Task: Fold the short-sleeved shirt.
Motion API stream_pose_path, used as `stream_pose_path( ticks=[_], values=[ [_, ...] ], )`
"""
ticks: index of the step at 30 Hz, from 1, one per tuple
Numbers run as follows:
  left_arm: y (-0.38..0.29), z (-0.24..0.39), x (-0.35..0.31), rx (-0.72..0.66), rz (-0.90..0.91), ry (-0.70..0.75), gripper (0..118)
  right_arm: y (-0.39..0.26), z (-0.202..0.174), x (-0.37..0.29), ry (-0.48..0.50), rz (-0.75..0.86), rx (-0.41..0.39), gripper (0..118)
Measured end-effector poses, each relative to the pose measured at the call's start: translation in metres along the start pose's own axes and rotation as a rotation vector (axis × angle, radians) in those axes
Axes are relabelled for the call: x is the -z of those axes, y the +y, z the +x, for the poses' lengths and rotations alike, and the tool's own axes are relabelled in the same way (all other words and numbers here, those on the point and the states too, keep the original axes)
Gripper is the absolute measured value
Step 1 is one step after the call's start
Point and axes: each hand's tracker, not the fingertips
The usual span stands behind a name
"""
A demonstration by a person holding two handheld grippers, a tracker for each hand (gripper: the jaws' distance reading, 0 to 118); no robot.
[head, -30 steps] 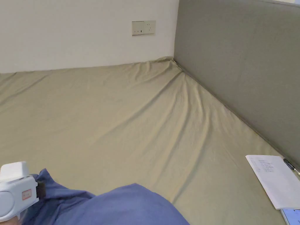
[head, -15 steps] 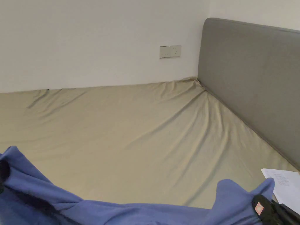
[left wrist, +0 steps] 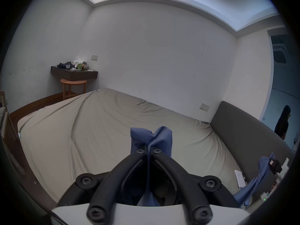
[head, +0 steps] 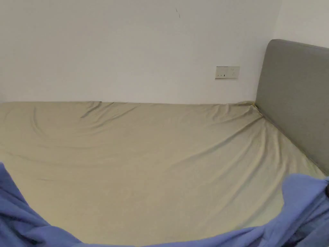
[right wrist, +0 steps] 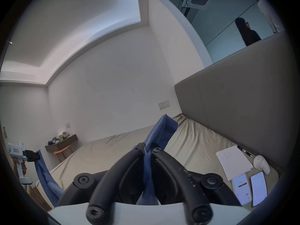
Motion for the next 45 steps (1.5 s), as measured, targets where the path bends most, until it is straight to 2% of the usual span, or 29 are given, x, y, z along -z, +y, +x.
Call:
stream_pose_path(
  ticks=[3,6,8,13,17,20,22,29,35,39,41,45],
  values=[
    [0.026,0.012,0.050,0.011,-0.043,-0.036,1,0.027,-0.006,0.054,0.021,-0.026,-0.011,8],
    [0.069,0.038,0.094,-0.056,-0.040,-0.092,1,0.065,-0.021,0.109,0.033,-0.013,-0.028,8],
    [0.107,0.055,0.119,-0.088,0.012,-0.114,1,0.097,-0.020,0.142,0.037,0.033,-0.039,8],
    [0.208,0.085,0.145,-0.016,0.249,-0.117,1,0.192,-0.049,0.185,0.076,0.250,-0.092,8],
    [0.238,0.088,0.140,-0.019,0.335,-0.140,1,0.229,-0.063,0.189,0.094,0.357,-0.102,8],
    [0.218,0.085,0.136,-0.015,0.322,-0.138,1,0.218,-0.062,0.185,0.116,0.358,-0.088,8],
    [0.188,0.075,0.138,-0.009,0.248,-0.120,1,0.198,-0.057,0.178,0.127,0.331,-0.083,8],
    [0.042,0.007,0.124,-0.009,-0.066,-0.056,1,0.078,-0.024,0.110,0.114,0.080,-0.097,8],
    [-0.104,-0.035,0.067,0.009,-0.359,0.080,1,-0.041,0.019,0.028,-0.052,-0.238,-0.110,8],
    [-0.163,-0.062,0.032,-0.074,-0.502,0.133,1,-0.107,0.053,-0.017,-0.161,-0.455,-0.025,8],
    [-0.181,-0.071,0.030,-0.088,-0.530,0.177,1,-0.133,0.066,-0.022,-0.233,-0.567,-0.014,8],
    [-0.210,-0.080,0.049,-0.032,-0.593,0.265,1,-0.179,0.090,-0.009,-0.324,-0.726,-0.016,8]
  ],
)
